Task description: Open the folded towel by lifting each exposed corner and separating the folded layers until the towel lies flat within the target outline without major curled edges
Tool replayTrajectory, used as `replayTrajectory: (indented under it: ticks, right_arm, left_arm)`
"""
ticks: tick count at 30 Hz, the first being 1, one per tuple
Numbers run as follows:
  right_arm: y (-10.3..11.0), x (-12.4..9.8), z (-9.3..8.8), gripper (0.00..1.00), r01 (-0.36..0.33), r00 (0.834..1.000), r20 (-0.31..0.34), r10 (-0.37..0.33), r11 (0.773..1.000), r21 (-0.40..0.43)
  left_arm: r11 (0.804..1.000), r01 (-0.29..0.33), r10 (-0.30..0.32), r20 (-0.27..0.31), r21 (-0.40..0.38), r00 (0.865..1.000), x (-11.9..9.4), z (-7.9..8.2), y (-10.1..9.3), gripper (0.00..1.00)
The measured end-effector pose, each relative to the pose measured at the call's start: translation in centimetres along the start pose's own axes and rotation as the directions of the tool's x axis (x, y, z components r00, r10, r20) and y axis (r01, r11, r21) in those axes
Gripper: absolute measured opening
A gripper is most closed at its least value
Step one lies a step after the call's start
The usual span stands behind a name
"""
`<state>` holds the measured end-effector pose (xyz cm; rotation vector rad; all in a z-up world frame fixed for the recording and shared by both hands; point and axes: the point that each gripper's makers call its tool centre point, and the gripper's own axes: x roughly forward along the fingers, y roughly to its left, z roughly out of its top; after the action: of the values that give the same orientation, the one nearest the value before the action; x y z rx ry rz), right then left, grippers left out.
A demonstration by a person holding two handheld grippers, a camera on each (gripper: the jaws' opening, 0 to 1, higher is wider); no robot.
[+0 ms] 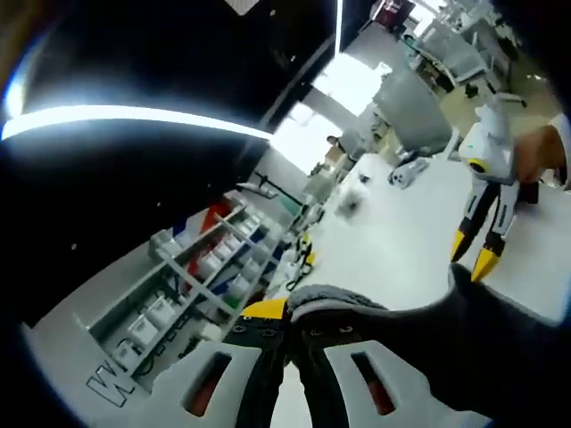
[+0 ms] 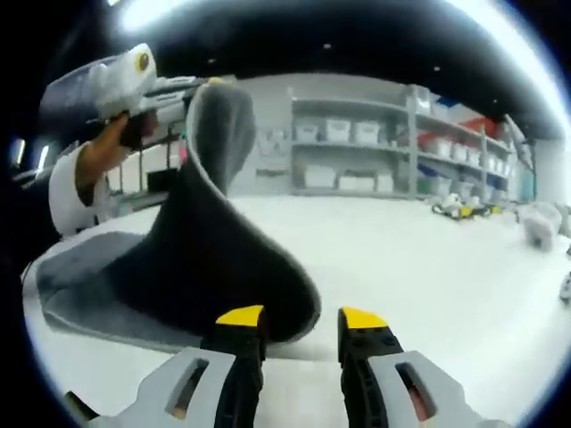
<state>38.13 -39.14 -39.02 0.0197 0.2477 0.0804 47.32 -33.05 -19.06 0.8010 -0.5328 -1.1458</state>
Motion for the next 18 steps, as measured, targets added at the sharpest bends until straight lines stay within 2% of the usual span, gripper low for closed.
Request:
replayTrajectory:
  ticks: [3, 5, 10, 12, 13, 15, 18]
  right_arm:
    - [0.2, 0.1, -0.1, 0.12, 0.002, 1.000, 0.002, -0.002, 1.000, 0.021]
    - [0.3, -0.4, 0.3, 0.02, -0.001, 1.000, 0.025, -0.001, 0.996, 0.086]
    - [0.3, -2.5, 0.8, 0.00, -0.015, 0.999, 0.051, 0.006, 0.984, 0.175]
    - [0.2, -3.1, 0.8, 0.00, -0.018, 0.999, 0.050, 0.008, 0.980, 0.197]
    - [0.0, -3.3, 1.0, 0.00, -0.020, 0.999, 0.054, 0.008, 0.977, 0.210]
    - [-0.4, -3.4, 1.5, 0.00, -0.027, 0.998, 0.054, 0.015, 0.972, 0.231]
    - [-0.4, -4.1, 2.3, 0.00, -0.039, 0.998, 0.052, 0.028, 0.972, 0.233]
  left_arm:
    - [1.000, 0.000, 0.000, -0.008, 0.001, 1.000, 0.3, -0.4, 0.3, 0.02]
    - [1.000, 0.000, 0.000, -0.015, 0.001, 1.000, 0.4, -0.7, 0.4, 0.02]
    - [1.000, 0.005, -0.005, -0.054, 0.003, 0.999, 1.0, -2.4, 0.8, 0.02]
    - [1.000, 0.006, -0.008, -0.067, -0.030, 0.998, 1.2, -3.1, 1.0, 0.02]
    - [1.000, 0.003, -0.005, -0.073, -0.028, 0.997, 1.3, -3.4, 1.2, 0.02]
    - [1.000, 0.001, 0.002, -0.114, 0.030, 0.994, 1.6, -4.7, 1.4, 0.02]
    - [1.000, 0.011, -0.008, -0.132, 0.027, 0.991, 1.7, -5.7, 1.3, 0.02]
